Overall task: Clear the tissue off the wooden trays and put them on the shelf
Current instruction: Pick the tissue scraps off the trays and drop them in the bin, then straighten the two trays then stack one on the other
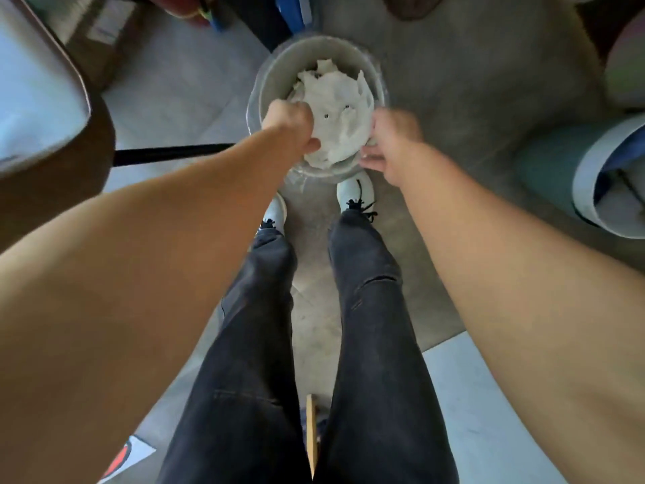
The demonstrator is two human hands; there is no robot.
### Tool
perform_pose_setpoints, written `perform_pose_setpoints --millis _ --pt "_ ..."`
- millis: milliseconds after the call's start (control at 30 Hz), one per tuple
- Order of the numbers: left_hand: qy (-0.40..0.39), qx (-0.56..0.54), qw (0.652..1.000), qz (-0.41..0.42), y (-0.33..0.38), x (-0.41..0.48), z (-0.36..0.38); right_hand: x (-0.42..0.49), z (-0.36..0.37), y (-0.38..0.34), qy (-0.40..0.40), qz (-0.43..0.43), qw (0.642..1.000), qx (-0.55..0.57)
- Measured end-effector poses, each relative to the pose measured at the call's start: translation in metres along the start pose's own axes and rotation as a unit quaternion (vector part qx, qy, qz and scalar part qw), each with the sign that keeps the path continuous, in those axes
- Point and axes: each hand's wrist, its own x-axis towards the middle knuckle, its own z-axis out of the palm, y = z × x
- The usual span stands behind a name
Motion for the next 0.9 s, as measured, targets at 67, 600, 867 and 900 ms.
perform_pose_setpoints --millis 67,600,867,900 --pt "-0.008 -0.016 1.000 0.014 0.017 -0.019 -0.015 -0.029 -0.003 -0.017 0.011 -0.013 1.000 0.004" --pt "0.039 0.461 0.851 0.249 0.044 -0.309 -0.227 -0.323 0.041 -0.045 0.031 -0.301 0.847 -0.437" --pt "0.223 0.313 0.901 0.203 -0.080 -0.361 -0.422 -0.418 0.192 -0.026 0.010 -0.412 0.747 -0.521" --pt "0.234 0.290 0.909 0.184 -0.100 -0.363 -0.445 -0.424 0.208 -0.023 0.012 -0.425 0.723 -0.544"
